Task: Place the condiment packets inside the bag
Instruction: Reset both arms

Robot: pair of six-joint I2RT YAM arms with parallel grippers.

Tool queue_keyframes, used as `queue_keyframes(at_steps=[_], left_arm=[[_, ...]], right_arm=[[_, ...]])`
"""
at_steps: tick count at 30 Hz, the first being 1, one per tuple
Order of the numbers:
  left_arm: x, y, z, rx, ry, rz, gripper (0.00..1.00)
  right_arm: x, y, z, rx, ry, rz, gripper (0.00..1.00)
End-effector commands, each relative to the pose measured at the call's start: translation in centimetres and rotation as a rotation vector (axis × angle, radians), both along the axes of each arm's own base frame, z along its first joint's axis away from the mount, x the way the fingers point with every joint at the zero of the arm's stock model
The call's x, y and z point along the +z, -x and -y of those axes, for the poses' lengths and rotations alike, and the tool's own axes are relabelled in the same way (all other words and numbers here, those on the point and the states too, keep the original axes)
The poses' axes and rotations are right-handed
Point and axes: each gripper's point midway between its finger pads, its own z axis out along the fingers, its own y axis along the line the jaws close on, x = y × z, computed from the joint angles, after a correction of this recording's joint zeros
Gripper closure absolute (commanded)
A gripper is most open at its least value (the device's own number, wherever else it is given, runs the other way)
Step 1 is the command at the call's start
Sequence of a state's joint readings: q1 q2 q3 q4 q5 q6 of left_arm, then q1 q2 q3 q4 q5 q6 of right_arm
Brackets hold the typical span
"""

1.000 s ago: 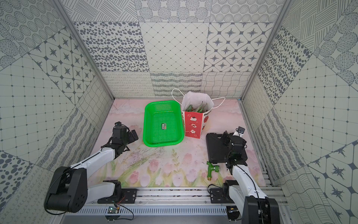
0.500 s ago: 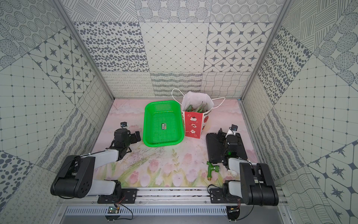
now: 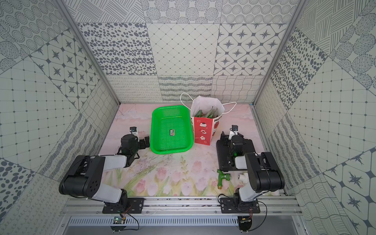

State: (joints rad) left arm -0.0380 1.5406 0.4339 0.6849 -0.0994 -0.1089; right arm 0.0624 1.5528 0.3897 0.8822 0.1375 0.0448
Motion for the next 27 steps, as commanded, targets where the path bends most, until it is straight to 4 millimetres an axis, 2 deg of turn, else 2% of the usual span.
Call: queue_keyframes(at_steps=[1,27], left_arm=[[1.3,-0.85,1.24,-0.1,0.003,0.088,0.01],[1.36,-0.92,1.18,-0.099,0.0,0.096,0.01]], right_arm=[[-0.21,-0.15,-0.11,0.018,-0.004,-0.019,0.03],[-0.17,-0.18,-0.17,0.019,0.004,-0.019,0.03]])
